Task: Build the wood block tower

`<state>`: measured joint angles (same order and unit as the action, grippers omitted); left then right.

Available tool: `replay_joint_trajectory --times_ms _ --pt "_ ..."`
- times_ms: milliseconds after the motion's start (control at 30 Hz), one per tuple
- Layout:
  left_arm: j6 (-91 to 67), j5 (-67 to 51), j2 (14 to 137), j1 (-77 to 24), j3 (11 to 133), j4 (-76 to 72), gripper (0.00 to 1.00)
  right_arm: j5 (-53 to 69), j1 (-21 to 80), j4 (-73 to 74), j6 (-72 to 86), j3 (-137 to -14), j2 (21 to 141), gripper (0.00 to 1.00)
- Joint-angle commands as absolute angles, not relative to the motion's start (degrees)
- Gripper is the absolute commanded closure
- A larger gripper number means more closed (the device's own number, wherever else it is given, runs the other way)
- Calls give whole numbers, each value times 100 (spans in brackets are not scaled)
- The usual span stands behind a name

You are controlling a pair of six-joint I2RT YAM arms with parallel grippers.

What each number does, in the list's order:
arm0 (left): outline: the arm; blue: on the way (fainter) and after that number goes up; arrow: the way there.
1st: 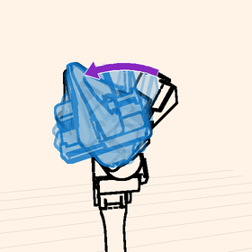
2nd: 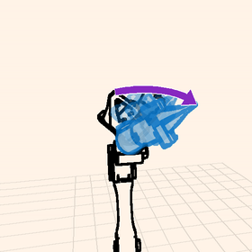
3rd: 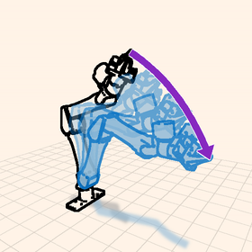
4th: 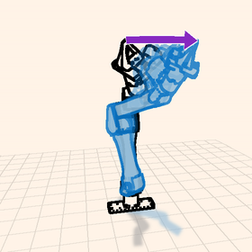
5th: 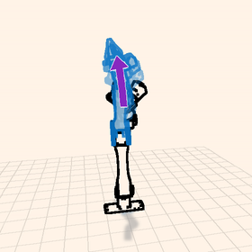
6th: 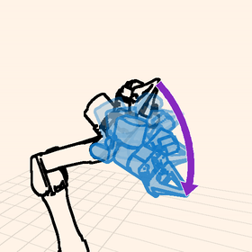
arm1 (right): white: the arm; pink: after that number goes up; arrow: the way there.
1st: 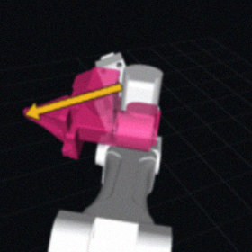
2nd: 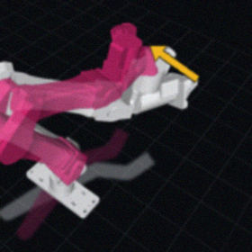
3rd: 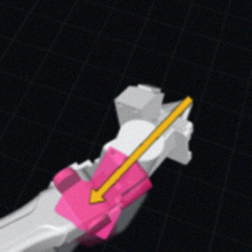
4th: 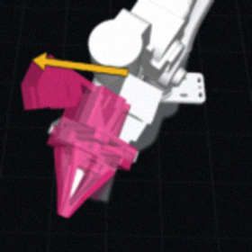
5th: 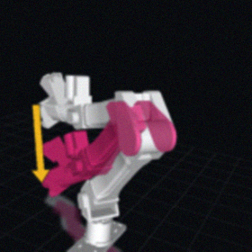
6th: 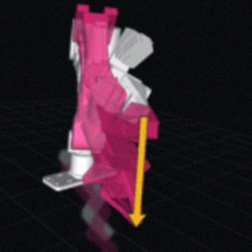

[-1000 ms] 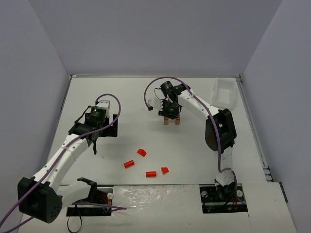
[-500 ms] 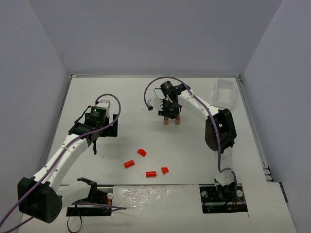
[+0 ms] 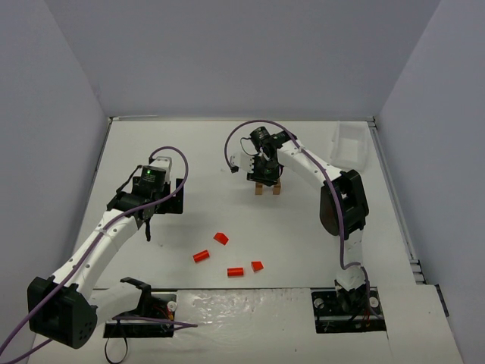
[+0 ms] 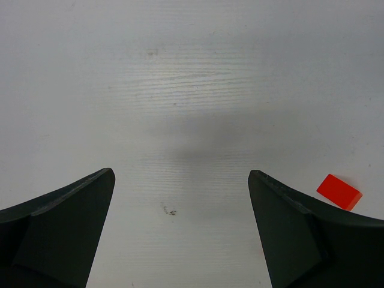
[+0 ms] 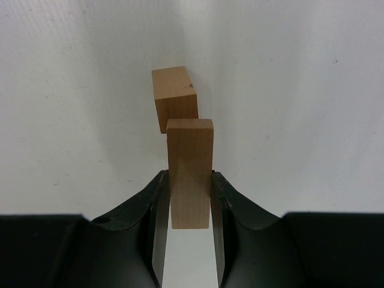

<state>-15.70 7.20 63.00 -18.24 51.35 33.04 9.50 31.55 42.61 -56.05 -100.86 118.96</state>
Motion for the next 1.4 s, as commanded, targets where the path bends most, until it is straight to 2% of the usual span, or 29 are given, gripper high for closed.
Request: replay_joint_trajectory --times_ms 0,900,1200,1367 --pt "-1538 800 6188 -1775 5194 3037 8 1019 3182 4276 -5682 -10107 11922 75" --pt "-1538 817 6167 -1778 5186 3032 8 984 3173 4219 -5666 -10064 11950 67" --pt "-1549 802 6137 -1775 5186 3034 8 765 3189 4228 -5544 -10223 11537 53" --pt "-1600 737 6046 -1775 5186 3068 8 597 3155 4227 -5293 -10530 10768 47"
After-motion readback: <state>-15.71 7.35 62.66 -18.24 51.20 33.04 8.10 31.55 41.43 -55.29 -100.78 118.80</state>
